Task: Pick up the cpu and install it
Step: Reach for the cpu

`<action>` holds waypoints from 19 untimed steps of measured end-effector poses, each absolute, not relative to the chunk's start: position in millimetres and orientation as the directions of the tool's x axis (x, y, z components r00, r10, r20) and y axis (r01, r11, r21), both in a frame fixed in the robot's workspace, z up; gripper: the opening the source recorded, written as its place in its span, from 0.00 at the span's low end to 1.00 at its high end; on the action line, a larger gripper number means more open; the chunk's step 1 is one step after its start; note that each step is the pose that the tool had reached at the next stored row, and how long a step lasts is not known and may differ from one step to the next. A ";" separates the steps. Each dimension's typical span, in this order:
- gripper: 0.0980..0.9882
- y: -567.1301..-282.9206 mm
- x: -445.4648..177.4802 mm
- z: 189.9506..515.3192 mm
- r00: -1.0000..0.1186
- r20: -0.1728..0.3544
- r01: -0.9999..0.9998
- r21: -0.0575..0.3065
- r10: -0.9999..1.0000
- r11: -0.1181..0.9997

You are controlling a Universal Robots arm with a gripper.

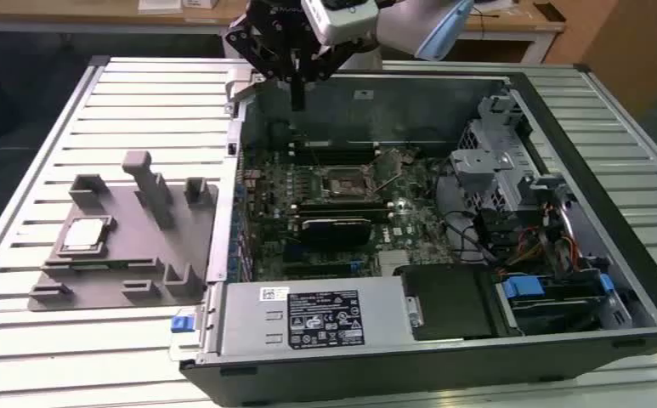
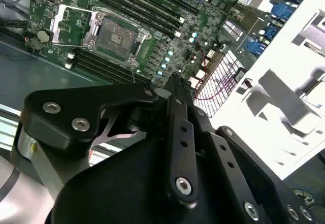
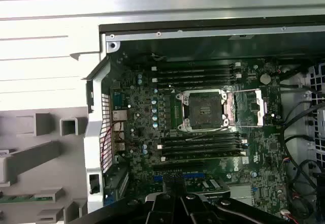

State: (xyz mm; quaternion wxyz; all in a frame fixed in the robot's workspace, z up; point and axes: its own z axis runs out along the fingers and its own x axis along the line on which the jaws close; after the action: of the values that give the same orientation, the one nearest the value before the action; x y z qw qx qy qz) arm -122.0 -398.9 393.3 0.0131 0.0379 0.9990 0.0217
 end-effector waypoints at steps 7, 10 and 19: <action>0.01 -398.9 -122.0 393.3 -0.997 -0.024 0.075 0.044 0.076 0.996; 0.01 -399.0 -123.1 393.3 -0.997 -0.025 0.075 0.044 0.076 0.996; 0.01 -398.9 -129.6 393.3 -0.997 -0.024 0.075 0.044 0.076 0.996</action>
State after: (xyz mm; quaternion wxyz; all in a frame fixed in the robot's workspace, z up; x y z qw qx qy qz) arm -129.6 -398.9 393.3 0.0131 0.0379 0.9990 0.0217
